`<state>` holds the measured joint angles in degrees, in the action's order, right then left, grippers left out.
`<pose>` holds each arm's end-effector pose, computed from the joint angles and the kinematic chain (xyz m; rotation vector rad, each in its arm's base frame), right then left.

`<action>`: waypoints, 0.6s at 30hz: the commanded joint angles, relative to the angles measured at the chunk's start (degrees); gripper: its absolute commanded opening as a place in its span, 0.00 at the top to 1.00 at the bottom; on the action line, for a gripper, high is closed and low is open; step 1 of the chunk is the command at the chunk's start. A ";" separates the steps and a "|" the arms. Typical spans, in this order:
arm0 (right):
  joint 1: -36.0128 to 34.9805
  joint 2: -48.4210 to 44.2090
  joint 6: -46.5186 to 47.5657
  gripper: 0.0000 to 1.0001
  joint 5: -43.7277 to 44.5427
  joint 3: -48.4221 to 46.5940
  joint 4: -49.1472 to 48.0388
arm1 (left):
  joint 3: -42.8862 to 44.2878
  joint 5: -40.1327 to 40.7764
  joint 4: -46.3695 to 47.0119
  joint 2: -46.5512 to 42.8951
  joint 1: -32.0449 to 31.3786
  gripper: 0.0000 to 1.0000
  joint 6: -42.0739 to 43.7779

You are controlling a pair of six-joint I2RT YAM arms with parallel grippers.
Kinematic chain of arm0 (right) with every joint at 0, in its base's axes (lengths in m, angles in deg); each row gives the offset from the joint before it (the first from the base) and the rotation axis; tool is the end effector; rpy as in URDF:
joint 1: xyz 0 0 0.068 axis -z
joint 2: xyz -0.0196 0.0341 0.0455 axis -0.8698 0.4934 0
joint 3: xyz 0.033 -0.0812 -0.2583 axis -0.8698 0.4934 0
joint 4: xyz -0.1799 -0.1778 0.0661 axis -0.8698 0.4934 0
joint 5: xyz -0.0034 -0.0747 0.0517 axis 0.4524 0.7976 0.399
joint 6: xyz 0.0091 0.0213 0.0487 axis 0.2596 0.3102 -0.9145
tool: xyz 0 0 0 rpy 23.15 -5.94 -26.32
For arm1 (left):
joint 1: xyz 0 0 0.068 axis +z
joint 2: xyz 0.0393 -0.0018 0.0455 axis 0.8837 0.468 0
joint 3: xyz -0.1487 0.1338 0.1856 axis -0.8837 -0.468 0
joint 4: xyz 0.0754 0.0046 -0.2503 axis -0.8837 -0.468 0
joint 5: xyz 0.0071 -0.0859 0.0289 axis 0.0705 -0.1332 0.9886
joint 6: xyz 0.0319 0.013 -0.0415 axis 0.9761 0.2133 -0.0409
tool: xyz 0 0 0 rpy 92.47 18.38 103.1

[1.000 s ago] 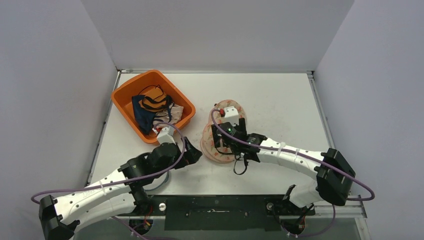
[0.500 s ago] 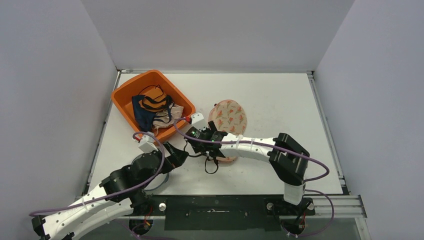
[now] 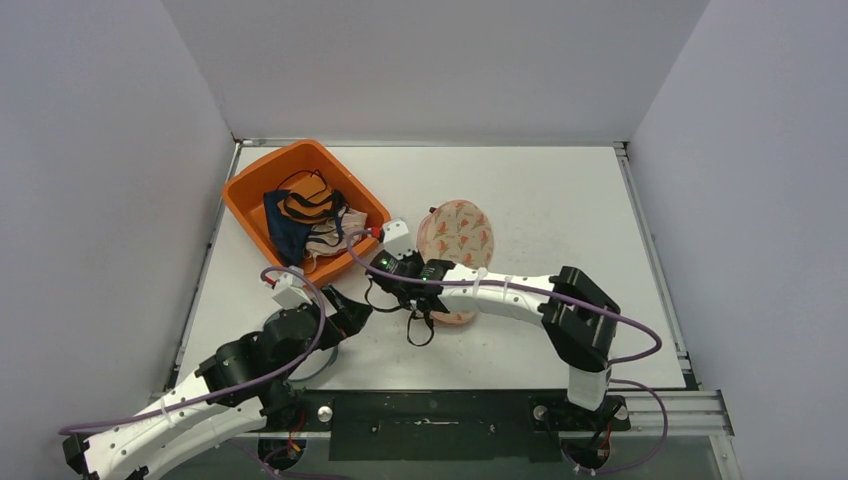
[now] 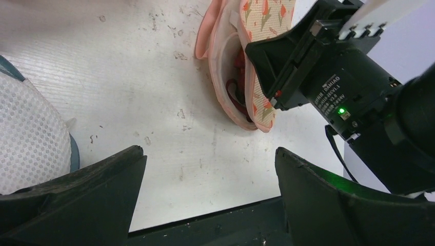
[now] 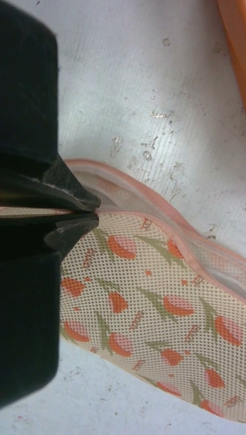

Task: Unzip the laundry bag and remove the bra
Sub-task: Open the laundry bag at the center of the board.

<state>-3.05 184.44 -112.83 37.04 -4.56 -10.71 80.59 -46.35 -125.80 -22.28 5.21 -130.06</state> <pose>0.1942 0.3460 0.2154 -0.5041 2.2825 0.0374 0.0700 -0.0769 0.2450 -0.4797 2.1005 -0.8015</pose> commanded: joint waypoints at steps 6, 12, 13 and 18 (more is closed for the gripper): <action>-0.48 -20.39 -6.43 0.95 7.90 11.77 -0.56 | 0.17 1.16 3.10 2.87 0.28 0.04 0.95; 0.49 -37.27 -12.75 0.95 11.55 23.63 0.83 | -0.12 -0.08 8.29 7.06 0.52 0.04 2.38; 0.74 -39.31 -14.42 0.95 12.24 25.08 2.07 | -0.12 -0.42 9.04 8.08 0.53 0.04 2.54; 1.05 -52.17 -25.37 0.95 17.47 33.30 8.52 | -1.16 -3.07 14.46 13.36 0.96 0.04 2.82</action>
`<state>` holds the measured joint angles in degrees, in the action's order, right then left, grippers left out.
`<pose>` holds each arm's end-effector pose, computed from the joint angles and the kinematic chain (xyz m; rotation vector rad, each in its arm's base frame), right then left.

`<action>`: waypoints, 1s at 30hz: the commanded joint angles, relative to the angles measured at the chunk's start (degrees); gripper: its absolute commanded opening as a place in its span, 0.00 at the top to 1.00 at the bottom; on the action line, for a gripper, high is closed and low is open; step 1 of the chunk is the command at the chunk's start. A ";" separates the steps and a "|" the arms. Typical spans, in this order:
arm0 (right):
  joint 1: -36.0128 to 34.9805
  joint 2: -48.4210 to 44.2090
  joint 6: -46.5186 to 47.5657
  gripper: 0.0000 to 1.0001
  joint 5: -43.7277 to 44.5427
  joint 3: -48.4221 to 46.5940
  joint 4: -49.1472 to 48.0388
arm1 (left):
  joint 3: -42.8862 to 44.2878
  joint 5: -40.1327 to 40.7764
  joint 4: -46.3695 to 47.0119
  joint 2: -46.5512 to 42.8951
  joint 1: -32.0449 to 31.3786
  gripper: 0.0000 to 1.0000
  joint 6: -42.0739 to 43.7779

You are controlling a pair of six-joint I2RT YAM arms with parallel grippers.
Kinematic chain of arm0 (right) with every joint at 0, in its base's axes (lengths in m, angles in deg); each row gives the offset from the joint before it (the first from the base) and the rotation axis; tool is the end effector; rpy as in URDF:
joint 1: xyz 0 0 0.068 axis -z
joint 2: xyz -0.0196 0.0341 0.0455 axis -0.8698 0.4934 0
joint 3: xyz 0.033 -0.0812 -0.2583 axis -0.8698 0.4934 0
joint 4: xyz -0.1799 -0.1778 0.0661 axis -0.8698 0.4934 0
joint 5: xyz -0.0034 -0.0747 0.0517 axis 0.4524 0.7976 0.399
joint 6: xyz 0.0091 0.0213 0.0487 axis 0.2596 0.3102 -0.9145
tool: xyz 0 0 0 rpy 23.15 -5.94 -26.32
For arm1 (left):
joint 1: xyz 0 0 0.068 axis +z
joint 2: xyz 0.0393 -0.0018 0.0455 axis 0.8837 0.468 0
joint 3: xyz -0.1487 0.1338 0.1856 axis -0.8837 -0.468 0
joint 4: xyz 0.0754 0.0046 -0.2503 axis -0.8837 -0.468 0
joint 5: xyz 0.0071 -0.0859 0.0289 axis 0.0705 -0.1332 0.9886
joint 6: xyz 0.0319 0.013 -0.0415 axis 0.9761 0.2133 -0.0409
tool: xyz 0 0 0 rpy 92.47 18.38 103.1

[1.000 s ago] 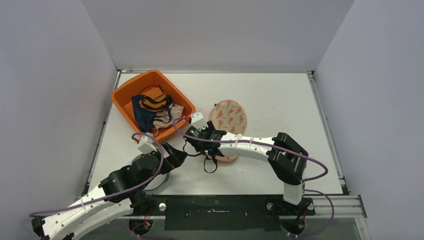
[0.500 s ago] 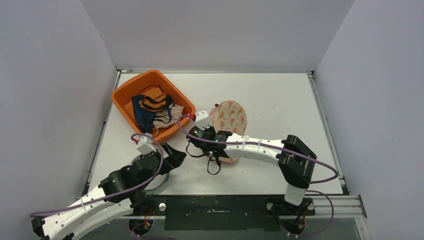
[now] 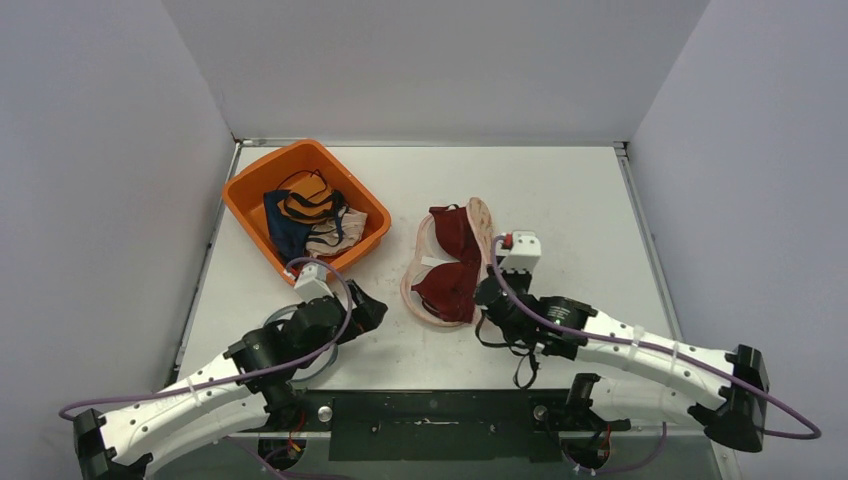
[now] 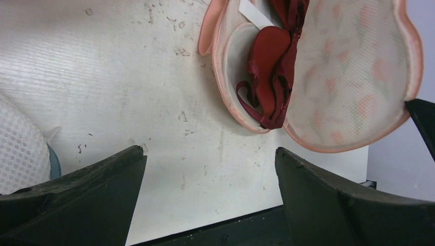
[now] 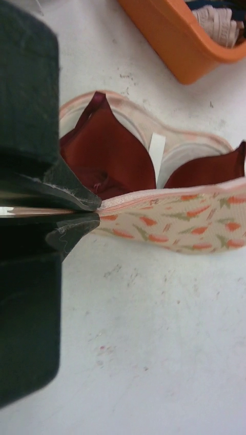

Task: Unzip the laundry bag and remove the bra
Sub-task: Open the laundry bag at the center of the board.

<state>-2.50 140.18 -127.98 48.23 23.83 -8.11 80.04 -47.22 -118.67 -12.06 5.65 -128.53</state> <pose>0.1231 0.1864 0.2831 0.0113 2.0844 0.2260 0.0869 -0.1018 0.2352 -0.4394 2.1576 -0.7327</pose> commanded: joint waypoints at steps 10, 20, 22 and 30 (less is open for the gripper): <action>0.53 -24.44 -26.68 0.79 11.63 12.35 21.70 | 1.43 -5.71 12.78 12.48 3.02 0.04 3.89; 0.43 -26.58 -14.86 0.20 6.68 5.66 17.76 | 5.28 -12.51 14.26 18.07 11.05 0.03 9.53; 0.45 -23.82 -8.44 0.20 2.21 3.68 11.45 | 6.11 -12.46 14.34 18.77 11.26 0.03 10.61; 1.50 -10.94 -6.06 0.31 -12.21 13.94 -16.85 | 7.32 -16.41 18.65 23.94 11.36 0.04 12.53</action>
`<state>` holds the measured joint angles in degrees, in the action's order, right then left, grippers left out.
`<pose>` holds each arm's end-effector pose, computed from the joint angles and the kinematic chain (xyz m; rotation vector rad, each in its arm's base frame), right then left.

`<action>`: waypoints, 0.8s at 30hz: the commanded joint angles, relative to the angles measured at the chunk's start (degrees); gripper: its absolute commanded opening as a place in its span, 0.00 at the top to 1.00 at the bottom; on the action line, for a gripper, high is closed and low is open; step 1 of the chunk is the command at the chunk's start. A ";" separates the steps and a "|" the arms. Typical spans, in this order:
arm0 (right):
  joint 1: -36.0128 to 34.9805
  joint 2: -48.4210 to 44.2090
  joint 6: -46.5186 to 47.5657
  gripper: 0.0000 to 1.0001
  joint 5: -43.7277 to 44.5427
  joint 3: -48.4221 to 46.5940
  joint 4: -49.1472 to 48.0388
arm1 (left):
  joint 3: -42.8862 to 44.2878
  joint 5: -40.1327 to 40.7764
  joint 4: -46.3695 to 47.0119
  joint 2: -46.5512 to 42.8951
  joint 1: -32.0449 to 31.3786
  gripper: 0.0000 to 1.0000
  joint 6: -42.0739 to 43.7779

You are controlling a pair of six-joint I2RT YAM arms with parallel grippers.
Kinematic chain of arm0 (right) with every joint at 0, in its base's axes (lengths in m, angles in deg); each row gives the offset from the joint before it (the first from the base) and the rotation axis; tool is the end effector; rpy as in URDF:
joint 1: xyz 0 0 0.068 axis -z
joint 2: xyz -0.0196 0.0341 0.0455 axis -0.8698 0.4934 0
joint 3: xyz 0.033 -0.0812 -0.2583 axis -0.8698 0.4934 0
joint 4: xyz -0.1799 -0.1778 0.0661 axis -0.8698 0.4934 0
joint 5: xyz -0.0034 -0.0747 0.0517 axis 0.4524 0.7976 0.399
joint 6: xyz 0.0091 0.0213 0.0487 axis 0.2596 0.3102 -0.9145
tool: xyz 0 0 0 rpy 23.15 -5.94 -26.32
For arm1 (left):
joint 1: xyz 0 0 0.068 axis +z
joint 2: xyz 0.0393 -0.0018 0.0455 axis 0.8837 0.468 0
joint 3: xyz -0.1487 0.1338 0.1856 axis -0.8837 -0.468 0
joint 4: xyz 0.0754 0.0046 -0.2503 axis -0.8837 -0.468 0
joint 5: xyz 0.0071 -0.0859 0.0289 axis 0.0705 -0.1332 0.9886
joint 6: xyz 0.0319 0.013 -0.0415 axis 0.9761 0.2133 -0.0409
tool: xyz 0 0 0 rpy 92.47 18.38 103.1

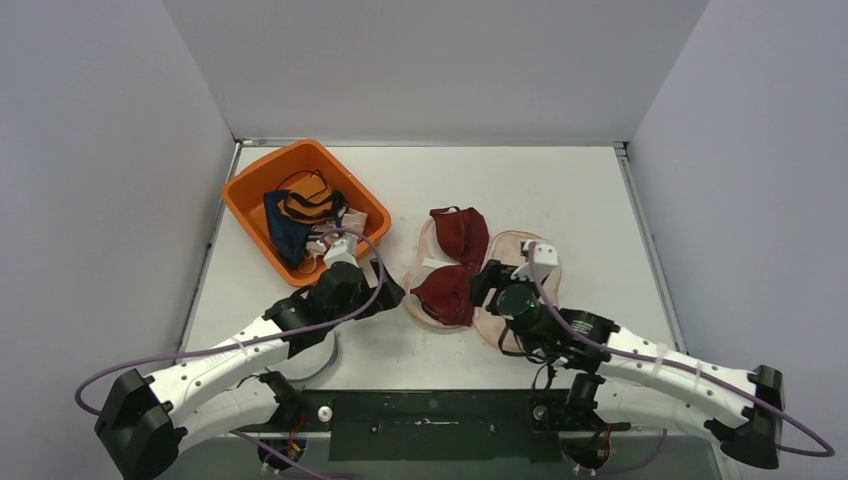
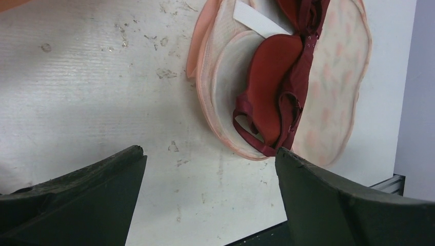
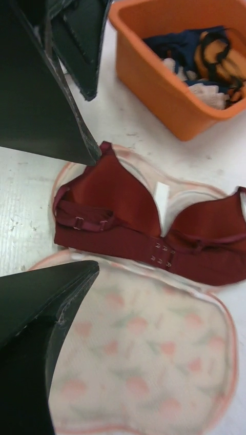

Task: Unzip the laundry bag and remove the bra
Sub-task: Open the laundry bag at the center of the board, then adjust the laundry bag at the center of the board.

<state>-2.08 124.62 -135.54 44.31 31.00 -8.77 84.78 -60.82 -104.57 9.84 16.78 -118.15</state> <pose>0.0997 0.1418 0.2896 0.1892 2.0316 0.5005 0.1477 -0.1376 0.2263 -0.3236 2.2866 -0.6829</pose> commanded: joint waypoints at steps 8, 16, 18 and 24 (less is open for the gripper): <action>4.97 5.82 -2.38 0.38 -15.43 23.95 -32.37 | 1.36 -4.82 5.00 1.64 0.20 0.12 2.98; 5.69 -0.88 -9.36 0.35 -12.33 31.52 -24.74 | -1.39 -5.86 5.61 -0.65 0.14 0.13 1.14; 7.50 -2.93 -10.83 0.34 -11.82 32.94 -23.18 | -1.71 -6.00 5.55 -1.05 0.14 0.13 0.97; 13.63 -1.41 -9.96 0.31 -14.17 34.09 -24.55 | -2.29 -6.05 3.72 -3.60 0.23 0.13 0.97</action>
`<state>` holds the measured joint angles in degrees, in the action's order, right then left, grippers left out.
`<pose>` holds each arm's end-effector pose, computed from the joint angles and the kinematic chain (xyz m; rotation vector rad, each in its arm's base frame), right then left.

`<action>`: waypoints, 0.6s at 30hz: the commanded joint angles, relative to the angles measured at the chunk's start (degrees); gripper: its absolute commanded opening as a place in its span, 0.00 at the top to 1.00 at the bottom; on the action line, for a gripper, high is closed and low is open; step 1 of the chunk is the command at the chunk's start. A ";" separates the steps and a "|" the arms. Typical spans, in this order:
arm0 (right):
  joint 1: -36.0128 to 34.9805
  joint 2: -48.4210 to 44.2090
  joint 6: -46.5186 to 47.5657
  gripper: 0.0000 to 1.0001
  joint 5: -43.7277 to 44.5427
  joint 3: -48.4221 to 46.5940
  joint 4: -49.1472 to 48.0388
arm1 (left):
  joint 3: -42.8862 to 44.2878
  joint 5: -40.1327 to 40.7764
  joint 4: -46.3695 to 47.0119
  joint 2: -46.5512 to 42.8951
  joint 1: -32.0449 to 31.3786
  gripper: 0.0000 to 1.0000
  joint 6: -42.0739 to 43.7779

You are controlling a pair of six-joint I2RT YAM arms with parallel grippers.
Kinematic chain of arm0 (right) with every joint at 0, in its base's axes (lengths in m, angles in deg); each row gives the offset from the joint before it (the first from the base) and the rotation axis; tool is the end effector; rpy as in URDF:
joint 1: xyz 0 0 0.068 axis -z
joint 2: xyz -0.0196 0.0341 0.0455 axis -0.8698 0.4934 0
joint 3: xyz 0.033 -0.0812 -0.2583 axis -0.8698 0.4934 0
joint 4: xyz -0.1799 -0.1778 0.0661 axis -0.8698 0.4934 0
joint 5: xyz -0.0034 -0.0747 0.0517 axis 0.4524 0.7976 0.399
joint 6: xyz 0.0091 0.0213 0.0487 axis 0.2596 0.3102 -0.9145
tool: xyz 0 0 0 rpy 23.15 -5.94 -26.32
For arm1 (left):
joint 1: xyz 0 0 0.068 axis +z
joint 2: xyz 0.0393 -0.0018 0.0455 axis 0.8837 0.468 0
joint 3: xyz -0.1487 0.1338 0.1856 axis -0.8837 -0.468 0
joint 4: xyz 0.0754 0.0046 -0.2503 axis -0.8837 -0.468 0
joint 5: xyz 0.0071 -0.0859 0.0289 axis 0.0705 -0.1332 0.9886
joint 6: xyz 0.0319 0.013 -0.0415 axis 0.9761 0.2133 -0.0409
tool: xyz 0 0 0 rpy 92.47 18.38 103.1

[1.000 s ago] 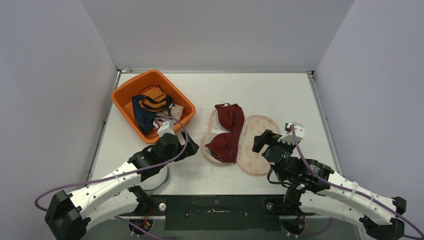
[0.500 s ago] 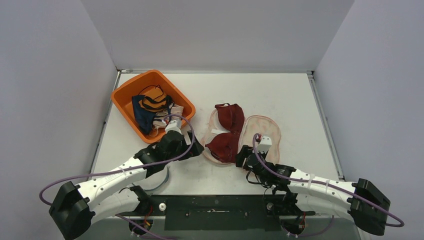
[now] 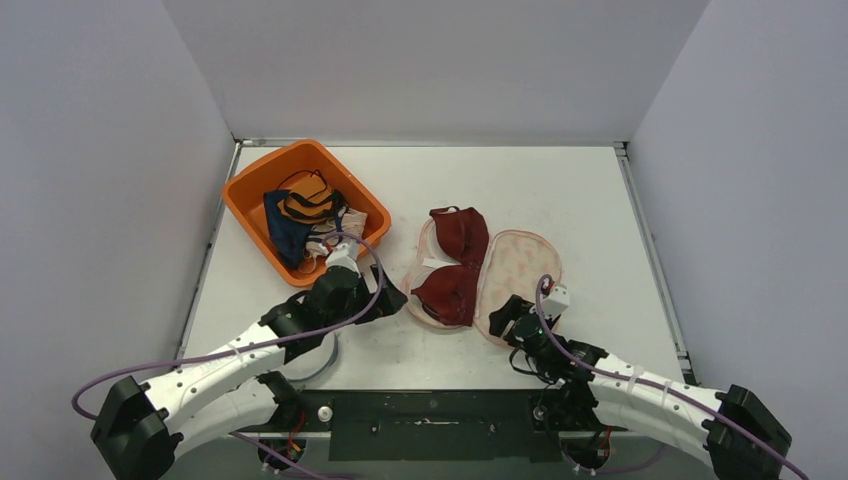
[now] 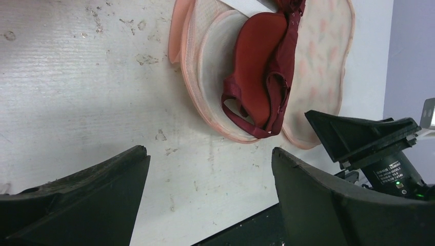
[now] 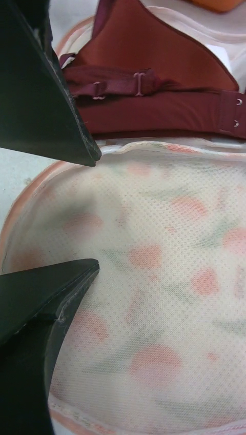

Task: Unzip the laundry bag and remove the bra
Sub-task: Adjust the laundry bag at the center of the board.

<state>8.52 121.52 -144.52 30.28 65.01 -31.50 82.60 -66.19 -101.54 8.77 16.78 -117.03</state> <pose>0.0998 0.1020 0.1313 0.3905 2.2308 0.5468 0.1439 -0.1385 0.2211 -0.2532 2.3052 -0.7853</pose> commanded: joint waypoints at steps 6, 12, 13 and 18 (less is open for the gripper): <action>11.57 10.14 1.46 0.31 -3.59 -1.13 -8.41 | -0.79 -0.79 -0.58 -5.34 0.23 0.13 0.07; 22.18 19.02 6.52 0.30 -10.07 -3.38 -16.91 | -1.58 -2.31 0.10 -4.96 0.23 0.13 0.09; 23.42 20.93 7.33 0.30 -10.83 -4.39 -17.75 | -1.79 -2.70 0.41 -4.75 0.23 0.13 0.08; 26.40 28.34 9.73 0.30 -13.67 -9.94 -19.75 | -1.98 -3.22 0.63 -4.77 0.15 0.13 -0.23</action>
<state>33.22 145.27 -138.10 21.19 57.99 -51.28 80.41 -68.34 -102.32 4.23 16.78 -117.08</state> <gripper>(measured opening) 0.696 0.873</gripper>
